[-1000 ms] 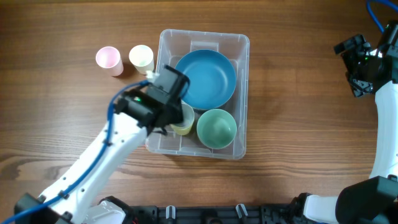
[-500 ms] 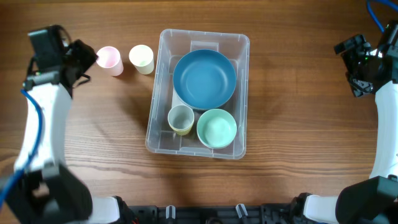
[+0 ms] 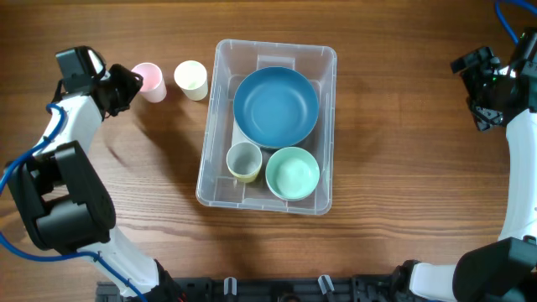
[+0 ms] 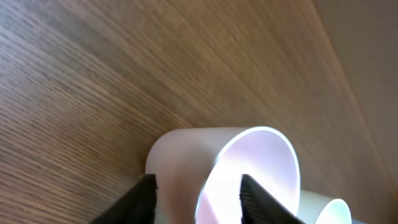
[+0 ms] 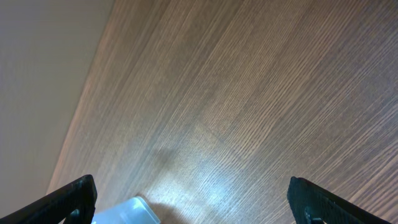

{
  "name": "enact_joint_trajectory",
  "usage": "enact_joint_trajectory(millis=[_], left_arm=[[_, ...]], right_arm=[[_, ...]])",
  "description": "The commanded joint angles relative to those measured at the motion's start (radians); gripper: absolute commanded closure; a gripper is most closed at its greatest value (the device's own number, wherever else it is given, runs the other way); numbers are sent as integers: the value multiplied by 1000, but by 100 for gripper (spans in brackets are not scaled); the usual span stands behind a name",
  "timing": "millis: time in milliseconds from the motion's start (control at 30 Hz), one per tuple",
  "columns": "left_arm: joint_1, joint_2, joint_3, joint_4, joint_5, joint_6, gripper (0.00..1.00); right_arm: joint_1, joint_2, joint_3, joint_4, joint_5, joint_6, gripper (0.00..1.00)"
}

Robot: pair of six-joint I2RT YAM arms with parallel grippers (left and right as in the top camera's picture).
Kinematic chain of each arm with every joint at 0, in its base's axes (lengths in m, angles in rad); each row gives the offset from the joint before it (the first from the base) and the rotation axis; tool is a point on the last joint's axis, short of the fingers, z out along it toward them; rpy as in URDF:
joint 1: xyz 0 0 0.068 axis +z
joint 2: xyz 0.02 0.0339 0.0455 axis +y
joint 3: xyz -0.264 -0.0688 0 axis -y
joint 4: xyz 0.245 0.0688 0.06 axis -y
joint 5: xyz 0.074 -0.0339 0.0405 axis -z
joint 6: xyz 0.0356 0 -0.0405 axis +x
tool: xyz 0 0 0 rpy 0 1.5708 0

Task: Pack container
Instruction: 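Return the left gripper to the pink cup and grasp it, then stack the pink cup into the grey cup in the bin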

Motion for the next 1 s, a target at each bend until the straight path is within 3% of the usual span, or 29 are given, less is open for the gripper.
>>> enact_joint_trajectory(millis=[0,133,333,567,733,967], left_arm=[[-29,32,2,-16,23,5,72],[-37,27,2,-28,17,3,96],[-11,-54,2,-96,5,2,96],[-22,-309,2,-283,6,43,96],[-209,-546,2,-577,-64,146,96],[-543,-619,1,-848,-288,133,96]], right_arm=[[3,11,10,2,-5,13,0],[3,11,10,2,-5,13,0],[3,11,10,2,-5,13,0],[3,11,10,2,-5,13,0],[3,11,10,2,-5,13,0],[3,11,10,2,-5,13,0]])
